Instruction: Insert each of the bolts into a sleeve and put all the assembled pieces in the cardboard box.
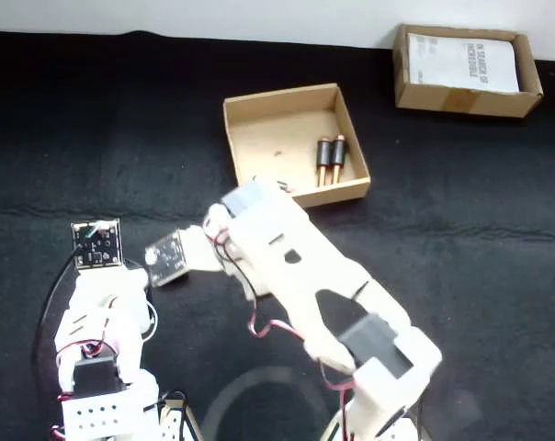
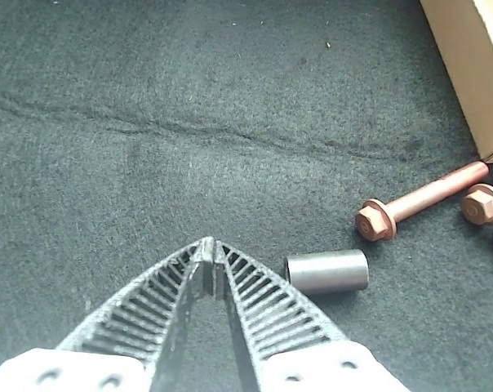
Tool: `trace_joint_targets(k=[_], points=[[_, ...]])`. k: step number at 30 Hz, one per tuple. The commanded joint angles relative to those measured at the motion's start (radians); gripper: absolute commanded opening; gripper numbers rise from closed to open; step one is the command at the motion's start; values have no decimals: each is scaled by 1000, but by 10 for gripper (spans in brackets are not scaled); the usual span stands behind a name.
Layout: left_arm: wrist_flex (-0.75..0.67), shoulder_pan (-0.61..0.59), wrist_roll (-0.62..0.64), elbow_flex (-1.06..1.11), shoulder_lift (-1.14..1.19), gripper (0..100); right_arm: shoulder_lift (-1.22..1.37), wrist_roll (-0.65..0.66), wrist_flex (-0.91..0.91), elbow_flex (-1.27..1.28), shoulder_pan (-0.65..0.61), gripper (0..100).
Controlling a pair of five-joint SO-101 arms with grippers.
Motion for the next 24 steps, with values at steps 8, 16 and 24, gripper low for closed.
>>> trace_joint_targets(k=[8, 16, 24], points=[[-18, -16, -6, 18, 1, 38, 249, 40, -2, -378, 85, 202], [-18, -16, -6, 18, 1, 38, 308, 38, 24, -403, 101, 202], [-18, -16, -6, 18, 1, 38, 329, 38, 50, -403, 133, 202]])
